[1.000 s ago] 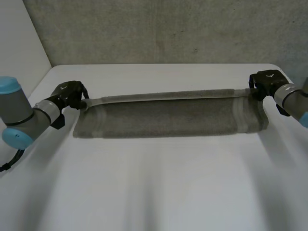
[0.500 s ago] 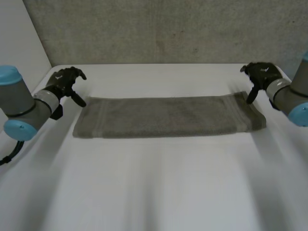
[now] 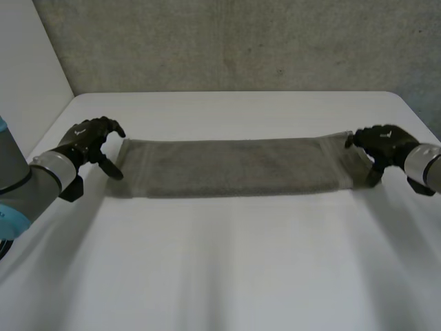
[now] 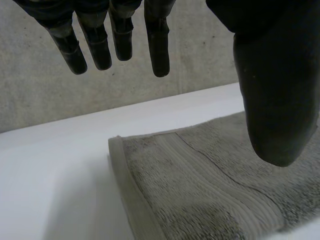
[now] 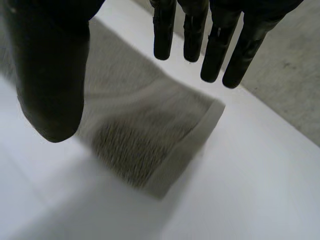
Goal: Fold the towel.
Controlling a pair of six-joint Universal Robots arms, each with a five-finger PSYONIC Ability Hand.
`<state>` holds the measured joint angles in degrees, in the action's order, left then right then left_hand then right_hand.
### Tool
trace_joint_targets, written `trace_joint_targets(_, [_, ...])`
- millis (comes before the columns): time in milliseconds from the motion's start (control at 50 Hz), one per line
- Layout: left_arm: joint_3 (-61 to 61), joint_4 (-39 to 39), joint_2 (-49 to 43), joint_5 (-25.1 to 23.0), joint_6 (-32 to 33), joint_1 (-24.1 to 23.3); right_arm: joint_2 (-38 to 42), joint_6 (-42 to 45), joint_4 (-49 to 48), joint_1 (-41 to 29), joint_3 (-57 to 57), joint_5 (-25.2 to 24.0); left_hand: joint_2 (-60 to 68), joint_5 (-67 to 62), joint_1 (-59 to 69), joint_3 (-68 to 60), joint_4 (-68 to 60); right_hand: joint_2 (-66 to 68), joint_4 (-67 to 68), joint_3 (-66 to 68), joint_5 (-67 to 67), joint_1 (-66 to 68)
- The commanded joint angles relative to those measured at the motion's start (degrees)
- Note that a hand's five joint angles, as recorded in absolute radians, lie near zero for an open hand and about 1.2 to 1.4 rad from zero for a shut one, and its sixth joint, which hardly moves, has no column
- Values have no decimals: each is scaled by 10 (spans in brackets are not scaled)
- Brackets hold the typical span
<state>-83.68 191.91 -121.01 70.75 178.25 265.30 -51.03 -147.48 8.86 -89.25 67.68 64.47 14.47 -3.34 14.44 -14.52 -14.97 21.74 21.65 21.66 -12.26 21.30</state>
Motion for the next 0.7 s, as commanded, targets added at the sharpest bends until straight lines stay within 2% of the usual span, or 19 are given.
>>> trace_joint_targets(20, [-29,28,7,0,0,-1,32,18,-88,10,34,2,-21,9,-20,21,26,33,34,34,-28,37])
trace_joint_targets(120, [-32,29,7,0,-1,-2,52,18,-110,10,33,2,-21,9,-20,21,26,116,116,116,-110,120])
trace_joint_targets(160, [-33,29,7,0,-1,-2,66,18,-118,10,28,1,-21,9,-20,21,26,191,192,192,-186,195])
trace_joint_targets(260, [-35,29,8,0,-1,-2,81,20,-118,10,22,0,-21,9,-20,21,26,216,217,217,-211,221])
trace_joint_targets(280, [-35,29,8,0,-1,-2,83,21,-118,10,22,0,-21,9,-20,21,26,278,279,279,-273,283])
trace_joint_targets(300, [-35,29,8,0,-1,-2,84,23,-119,10,21,0,-21,9,-20,21,26,417,418,418,-412,421])
trace_joint_targets(320, [-35,29,8,0,-1,-2,84,23,-119,10,21,0,-21,9,-20,21,26,418,419,419,-413,423])
trace_joint_targets(340, [-35,29,8,0,-1,-2,82,25,-119,12,21,1,-22,11,-22,23,27,540,541,541,-535,544])
trace_joint_targets(360, [-35,29,8,0,-1,-2,79,25,-118,14,21,0,-21,9,-20,21,26,582,583,583,-577,587])
trace_joint_targets(580, [-36,29,9,0,-1,-2,53,37,-117,87,-4,8,-24,13,-24,25,29,583,584,583,-577,587])
trace_joint_targets(620, [-36,28,9,-1,-1,-2,52,61,-110,122,-35,11,-24,13,-24,25,29,583,584,583,-577,587])
trace_joint_targets(700, [-36,28,9,0,-1,-2,50,89,-89,129,-74,17,-24,13,-24,25,29,583,584,583,-577,587])
